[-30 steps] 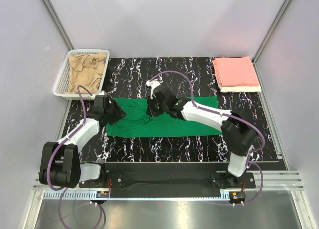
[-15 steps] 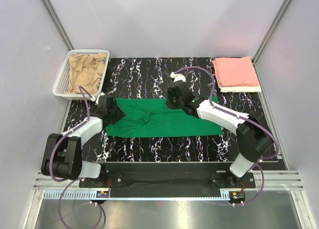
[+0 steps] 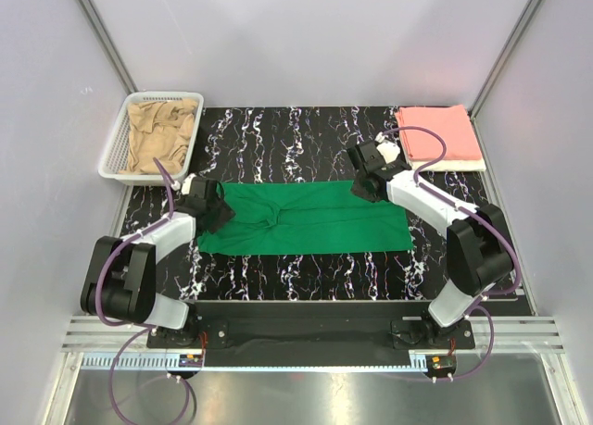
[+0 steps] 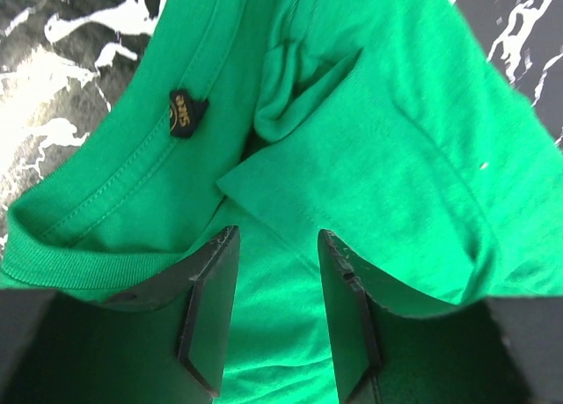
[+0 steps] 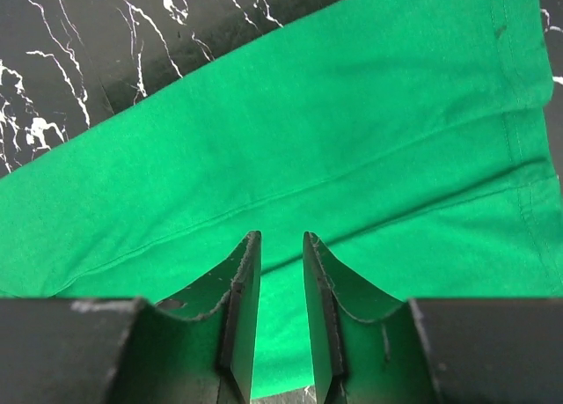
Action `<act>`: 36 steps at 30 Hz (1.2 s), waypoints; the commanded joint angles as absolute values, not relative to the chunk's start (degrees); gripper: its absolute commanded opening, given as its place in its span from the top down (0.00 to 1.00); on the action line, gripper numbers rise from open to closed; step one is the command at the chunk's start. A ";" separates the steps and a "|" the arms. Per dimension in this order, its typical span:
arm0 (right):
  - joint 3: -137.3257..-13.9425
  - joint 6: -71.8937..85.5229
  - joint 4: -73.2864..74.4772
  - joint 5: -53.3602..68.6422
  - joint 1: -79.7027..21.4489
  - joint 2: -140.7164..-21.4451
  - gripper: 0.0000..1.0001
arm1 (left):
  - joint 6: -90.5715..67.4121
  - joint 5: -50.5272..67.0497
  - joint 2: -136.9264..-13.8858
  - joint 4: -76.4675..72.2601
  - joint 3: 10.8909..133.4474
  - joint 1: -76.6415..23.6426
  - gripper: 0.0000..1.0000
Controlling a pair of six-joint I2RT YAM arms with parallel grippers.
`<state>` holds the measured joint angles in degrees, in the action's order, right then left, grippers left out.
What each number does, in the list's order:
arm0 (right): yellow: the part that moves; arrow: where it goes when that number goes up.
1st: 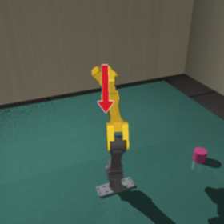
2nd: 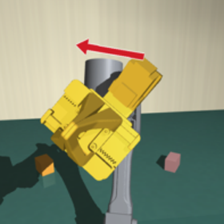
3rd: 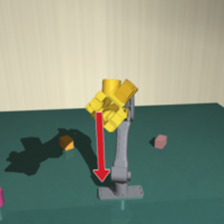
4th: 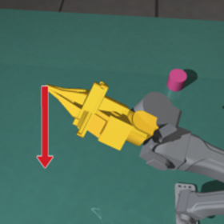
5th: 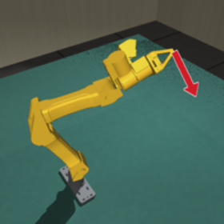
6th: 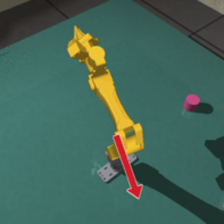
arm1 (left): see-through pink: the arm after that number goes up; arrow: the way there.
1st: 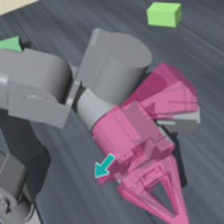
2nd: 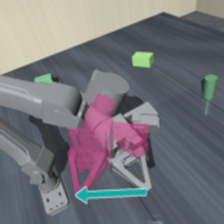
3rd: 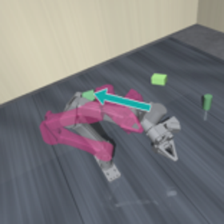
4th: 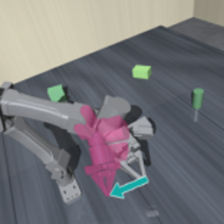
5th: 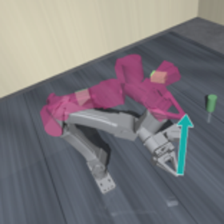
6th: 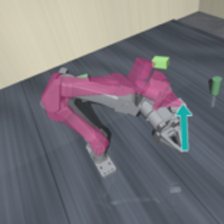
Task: Fold and stack the t-shirts
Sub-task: Fold the tshirt
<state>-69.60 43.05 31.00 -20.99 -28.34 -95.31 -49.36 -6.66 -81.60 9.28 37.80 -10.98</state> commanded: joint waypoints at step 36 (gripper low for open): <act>-66.71 48.25 30.32 -21.36 -28.74 -90.35 0.69 | -56.60 -13.71 -84.90 7.73 40.17 -13.45 0.79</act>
<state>-67.31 47.03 31.57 -19.90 -28.42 -93.17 -56.99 -10.98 -84.38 9.37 38.54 -13.17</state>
